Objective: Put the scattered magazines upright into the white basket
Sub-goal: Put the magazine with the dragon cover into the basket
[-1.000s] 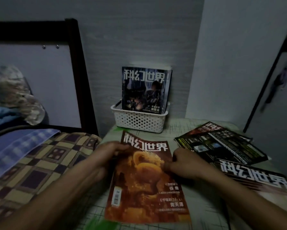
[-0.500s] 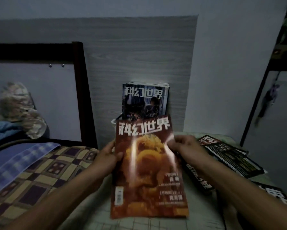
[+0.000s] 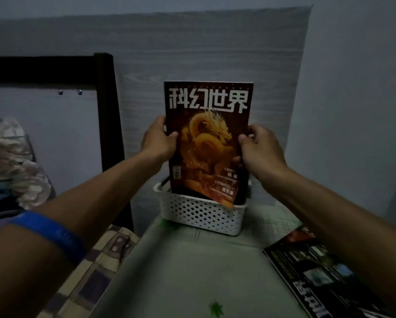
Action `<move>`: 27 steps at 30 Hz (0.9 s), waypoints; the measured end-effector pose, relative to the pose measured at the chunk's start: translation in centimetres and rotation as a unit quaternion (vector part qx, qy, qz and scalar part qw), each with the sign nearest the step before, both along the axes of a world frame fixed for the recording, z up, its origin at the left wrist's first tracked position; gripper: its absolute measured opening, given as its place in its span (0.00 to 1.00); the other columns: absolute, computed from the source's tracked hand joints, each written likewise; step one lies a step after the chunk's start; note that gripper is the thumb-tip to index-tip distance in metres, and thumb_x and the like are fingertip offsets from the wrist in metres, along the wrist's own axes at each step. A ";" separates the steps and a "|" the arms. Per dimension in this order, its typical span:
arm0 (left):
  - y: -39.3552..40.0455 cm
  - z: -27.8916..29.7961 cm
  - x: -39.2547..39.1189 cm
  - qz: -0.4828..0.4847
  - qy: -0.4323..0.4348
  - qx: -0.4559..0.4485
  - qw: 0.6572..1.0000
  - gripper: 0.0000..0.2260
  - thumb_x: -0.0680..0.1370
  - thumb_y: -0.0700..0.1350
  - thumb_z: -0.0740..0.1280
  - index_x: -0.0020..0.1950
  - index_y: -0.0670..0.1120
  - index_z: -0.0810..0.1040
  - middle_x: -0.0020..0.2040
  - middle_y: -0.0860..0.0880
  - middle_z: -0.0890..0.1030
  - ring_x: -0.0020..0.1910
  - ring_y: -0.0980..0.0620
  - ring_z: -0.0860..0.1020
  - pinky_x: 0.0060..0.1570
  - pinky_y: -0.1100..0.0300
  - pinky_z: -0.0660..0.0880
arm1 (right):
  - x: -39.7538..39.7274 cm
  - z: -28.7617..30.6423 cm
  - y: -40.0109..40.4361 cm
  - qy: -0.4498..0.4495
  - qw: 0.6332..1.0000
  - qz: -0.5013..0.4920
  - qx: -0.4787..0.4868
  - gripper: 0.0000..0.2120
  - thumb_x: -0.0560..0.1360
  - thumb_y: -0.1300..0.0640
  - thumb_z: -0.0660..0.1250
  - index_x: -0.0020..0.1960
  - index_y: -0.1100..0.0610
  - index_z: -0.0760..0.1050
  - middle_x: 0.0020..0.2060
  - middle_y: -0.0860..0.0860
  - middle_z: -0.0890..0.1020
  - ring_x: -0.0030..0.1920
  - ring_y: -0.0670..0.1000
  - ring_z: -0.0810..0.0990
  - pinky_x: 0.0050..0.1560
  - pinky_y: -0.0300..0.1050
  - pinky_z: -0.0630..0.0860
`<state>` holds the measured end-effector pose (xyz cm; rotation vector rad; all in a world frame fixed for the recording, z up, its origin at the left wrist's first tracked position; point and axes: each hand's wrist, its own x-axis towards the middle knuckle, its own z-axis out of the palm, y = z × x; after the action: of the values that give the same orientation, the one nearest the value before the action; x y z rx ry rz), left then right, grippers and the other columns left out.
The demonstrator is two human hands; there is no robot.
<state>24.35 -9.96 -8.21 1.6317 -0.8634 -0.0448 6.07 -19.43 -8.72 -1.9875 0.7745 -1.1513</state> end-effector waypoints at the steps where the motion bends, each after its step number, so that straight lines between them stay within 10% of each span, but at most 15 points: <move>1: -0.5 -0.9 0.3 -0.004 0.009 -0.008 1.000 0.16 0.81 0.43 0.62 0.69 0.54 0.69 0.63 0.49 0.76 0.61 0.46 0.76 0.58 0.43 0.77 | 0.5 -0.6 -0.8 -0.006 1.000 -0.012 -0.001 0.10 0.81 0.51 0.57 0.62 0.47 0.71 0.52 0.49 0.81 0.50 0.54 0.82 0.52 0.60 0.81; 11: -2.1 -3.8 1.8 0.018 -0.104 -0.075 0.992 0.14 0.81 0.46 0.63 0.67 0.52 0.72 0.56 0.53 0.75 0.53 0.52 0.77 0.49 0.54 0.79 | 1.8 -3.0 -4.3 -0.125 0.992 0.003 0.019 0.07 0.82 0.52 0.59 0.57 0.45 0.74 0.47 0.47 0.84 0.39 0.49 0.84 0.47 0.55 0.83; 17: -2.4 -8.3 1.8 0.078 -0.051 0.071 0.993 0.21 0.74 0.45 0.72 0.64 0.50 0.70 0.60 0.47 0.77 0.59 0.45 0.78 0.56 0.44 0.77 | 1.2 -7.4 -4.4 -0.004 0.995 -0.079 -0.057 0.15 0.76 0.55 0.69 0.62 0.52 0.71 0.55 0.47 0.77 0.52 0.47 0.78 0.39 0.34 0.70; 21: -1.7 -11.6 1.2 0.025 -0.130 0.173 0.976 0.30 0.78 0.49 0.68 0.75 0.50 0.58 0.69 0.45 0.75 0.66 0.44 0.74 0.63 0.46 0.72 | 0.3 -9.4 -5.5 -0.003 0.997 -0.060 0.041 0.20 0.72 0.48 0.73 0.57 0.51 0.68 0.50 0.47 0.78 0.50 0.50 0.79 0.42 0.42 0.76; 27: -1.9 -11.8 2.0 0.003 -0.163 0.245 0.956 0.27 0.80 0.54 0.62 0.75 0.51 0.55 0.70 0.45 0.73 0.67 0.43 0.73 0.64 0.45 0.70 | -2.4 -11.8 -6.4 0.128 0.988 0.029 -0.081 0.16 0.75 0.40 0.67 0.53 0.51 0.71 0.49 0.48 0.79 0.47 0.47 0.79 0.42 0.43 0.76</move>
<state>26.32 -11.84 -19.99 2.1453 -1.1638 0.0196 3.66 -25.87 -20.56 -2.3088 0.7637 -0.9623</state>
